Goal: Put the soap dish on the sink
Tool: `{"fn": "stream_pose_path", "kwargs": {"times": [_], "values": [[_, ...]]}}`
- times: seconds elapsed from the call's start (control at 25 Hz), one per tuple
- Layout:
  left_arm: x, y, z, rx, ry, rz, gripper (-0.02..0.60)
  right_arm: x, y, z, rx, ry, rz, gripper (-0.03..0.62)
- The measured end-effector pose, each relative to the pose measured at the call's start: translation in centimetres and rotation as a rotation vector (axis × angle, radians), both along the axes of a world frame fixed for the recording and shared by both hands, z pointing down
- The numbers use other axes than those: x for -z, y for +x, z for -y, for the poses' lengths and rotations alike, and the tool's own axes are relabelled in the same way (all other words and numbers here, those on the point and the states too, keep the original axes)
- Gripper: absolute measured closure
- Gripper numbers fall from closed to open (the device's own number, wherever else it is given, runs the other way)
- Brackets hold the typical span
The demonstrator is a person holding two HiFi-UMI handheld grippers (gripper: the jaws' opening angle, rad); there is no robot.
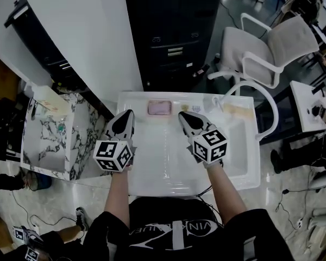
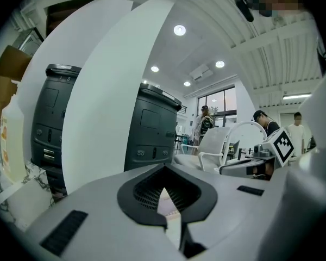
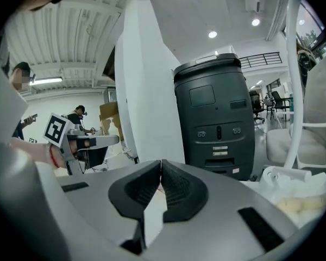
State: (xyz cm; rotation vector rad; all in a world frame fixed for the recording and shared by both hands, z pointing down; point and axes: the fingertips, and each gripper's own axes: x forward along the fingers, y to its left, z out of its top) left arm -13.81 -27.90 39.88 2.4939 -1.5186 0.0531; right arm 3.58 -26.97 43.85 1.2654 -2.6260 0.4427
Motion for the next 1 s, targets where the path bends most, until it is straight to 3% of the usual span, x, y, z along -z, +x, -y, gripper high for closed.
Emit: {"fn": "stream_pose_path", "kwargs": {"times": [1.0], "values": [[2.9,-2.6,-2.1,0.076,0.1,0.021,0.566,3.6,0.9,-0.6,-0.055,0.112,0.002,0.568]]}}
